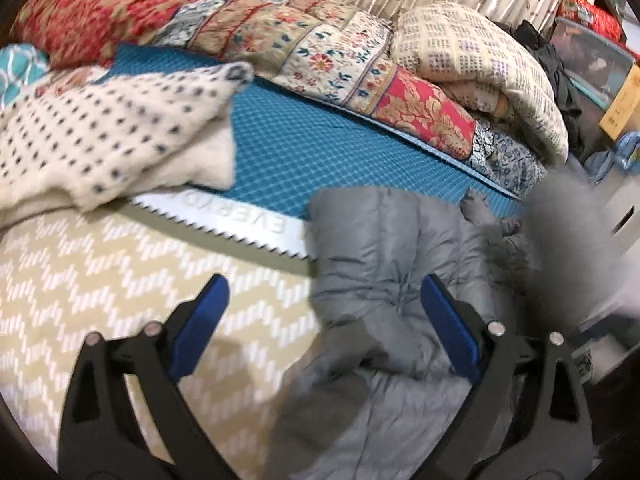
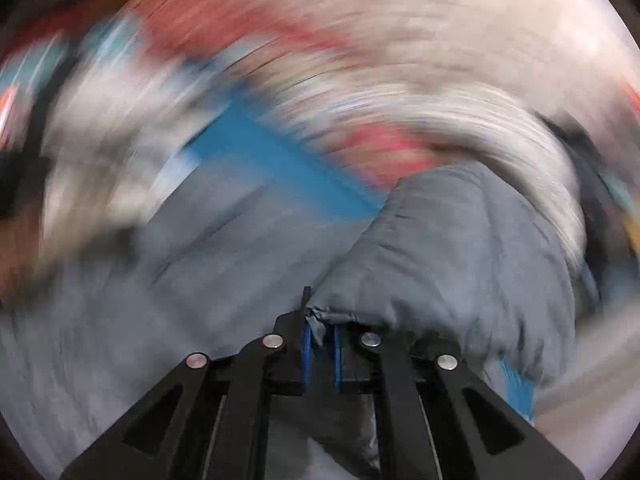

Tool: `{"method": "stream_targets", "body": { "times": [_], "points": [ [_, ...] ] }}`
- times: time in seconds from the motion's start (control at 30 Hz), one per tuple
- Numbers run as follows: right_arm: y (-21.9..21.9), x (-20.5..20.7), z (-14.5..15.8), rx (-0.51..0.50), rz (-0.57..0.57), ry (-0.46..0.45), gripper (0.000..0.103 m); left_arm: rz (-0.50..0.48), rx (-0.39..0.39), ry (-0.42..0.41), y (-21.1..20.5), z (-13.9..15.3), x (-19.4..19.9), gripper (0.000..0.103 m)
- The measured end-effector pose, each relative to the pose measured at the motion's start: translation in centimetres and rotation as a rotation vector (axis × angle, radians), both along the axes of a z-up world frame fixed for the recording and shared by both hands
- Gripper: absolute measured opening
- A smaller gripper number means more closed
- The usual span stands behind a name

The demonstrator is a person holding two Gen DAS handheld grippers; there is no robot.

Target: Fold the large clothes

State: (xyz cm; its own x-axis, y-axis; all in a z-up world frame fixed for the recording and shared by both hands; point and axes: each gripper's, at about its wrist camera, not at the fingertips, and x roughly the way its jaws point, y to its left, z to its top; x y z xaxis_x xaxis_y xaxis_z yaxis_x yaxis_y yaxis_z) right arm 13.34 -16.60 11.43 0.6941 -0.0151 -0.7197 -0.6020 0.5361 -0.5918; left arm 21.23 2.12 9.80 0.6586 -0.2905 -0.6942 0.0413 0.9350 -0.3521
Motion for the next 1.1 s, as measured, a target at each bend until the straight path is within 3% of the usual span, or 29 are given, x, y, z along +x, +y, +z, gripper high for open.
{"method": "stream_targets", "body": {
  "times": [0.07, 0.13, 0.23, 0.27, 0.4, 0.47, 0.57, 0.73, 0.83, 0.9, 0.97, 1.03, 1.1],
  "points": [
    [2.2, -1.0, -4.7, -0.222, 0.107, -0.089, 0.053, -0.021, 0.002, 0.012, 0.4, 0.1, -0.4, 0.093],
    [2.5, -1.9, -7.0, -0.333, 0.164, -0.193, 0.049, -0.051, -0.007, 0.028, 0.3, -0.1, -0.7, 0.093],
    [1.6, -2.2, -6.4, -0.305, 0.129, -0.189, 0.046, -0.074, -0.042, 0.039, -0.1, -0.2, -0.8, 0.093],
    [0.9, -2.5, -5.9, -0.285, 0.120, -0.188, 0.041, -0.082, -0.045, 0.037, -0.6, -0.1, -0.8, 0.093],
    [-2.7, -5.6, -2.4, -0.160, 0.082, -0.185, 0.022, -0.124, -0.082, 0.023, -2.5, 0.8, -1.1, 0.093],
    [-5.7, -7.8, -0.6, -0.079, 0.028, -0.170, 0.020, -0.133, -0.093, 0.006, -3.2, 1.5, -1.4, 0.093],
    [-10.4, -6.9, 2.7, 0.114, -0.137, -0.170, 0.020, -0.144, -0.095, -0.030, -4.3, 3.2, -2.2, 0.093],
    [-20.4, -2.2, 5.2, 0.467, -0.489, -0.119, 0.020, -0.221, -0.008, -0.145, -7.9, 5.3, -5.6, 0.096],
    [-25.9, -0.9, 4.6, 0.643, -0.642, -0.057, 0.020, -0.211, 0.122, -0.133, -10.3, 3.8, -5.3, 0.094],
    [-29.3, 0.6, 2.7, 0.669, -0.775, -0.013, 0.020, -0.166, 0.168, -0.054, -10.4, 1.4, -3.1, 0.076],
    [-31.6, 0.8, 0.5, 0.670, -0.874, 0.012, 0.020, -0.140, 0.158, 0.025, -9.8, -0.5, -1.1, 0.049],
    [-34.3, 1.1, -1.8, 0.742, -0.984, 0.046, 0.020, -0.123, 0.148, 0.069, -9.4, -2.0, 1.0, 0.047],
    [-35.2, 0.4, -2.9, 0.812, -1.020, 0.040, 0.020, -0.117, 0.205, 0.096, -9.9, -3.6, 2.5, 0.047]
  ]
}}
